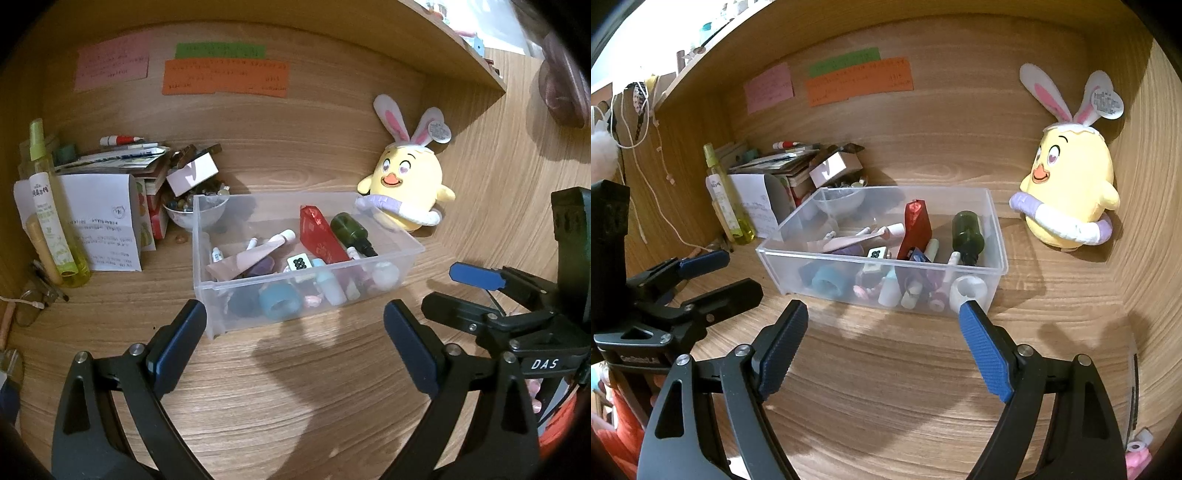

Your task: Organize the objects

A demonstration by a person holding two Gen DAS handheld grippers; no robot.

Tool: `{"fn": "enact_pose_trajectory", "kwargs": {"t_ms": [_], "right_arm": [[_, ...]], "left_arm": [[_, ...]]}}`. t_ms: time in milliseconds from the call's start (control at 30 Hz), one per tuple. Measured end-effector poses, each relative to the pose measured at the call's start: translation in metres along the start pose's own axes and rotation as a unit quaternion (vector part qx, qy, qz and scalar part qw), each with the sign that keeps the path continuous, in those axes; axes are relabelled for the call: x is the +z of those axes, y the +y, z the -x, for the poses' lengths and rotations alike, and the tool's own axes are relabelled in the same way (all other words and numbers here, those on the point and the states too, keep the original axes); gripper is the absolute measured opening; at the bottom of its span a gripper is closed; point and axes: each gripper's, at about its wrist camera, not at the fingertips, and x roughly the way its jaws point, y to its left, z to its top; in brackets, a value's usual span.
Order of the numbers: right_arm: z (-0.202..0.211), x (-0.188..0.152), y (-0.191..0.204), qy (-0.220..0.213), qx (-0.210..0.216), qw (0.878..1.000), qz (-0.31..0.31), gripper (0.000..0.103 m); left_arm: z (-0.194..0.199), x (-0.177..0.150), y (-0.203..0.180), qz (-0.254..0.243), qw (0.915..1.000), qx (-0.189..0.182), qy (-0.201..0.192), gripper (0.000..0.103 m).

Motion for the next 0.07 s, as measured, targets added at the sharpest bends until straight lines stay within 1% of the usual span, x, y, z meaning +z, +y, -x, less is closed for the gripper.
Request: {"fn": "enact_pose_trajectory", "kwargs": {"t_ms": [67], "right_arm": [[-0.0014,-0.0001,-0.0025,0.001,0.000,1.000,-0.003,0.082]], "left_arm": [[-0.0006,0.0001,0.0014,0.001,1.0000,-0.001,0.003,0.098]]}}
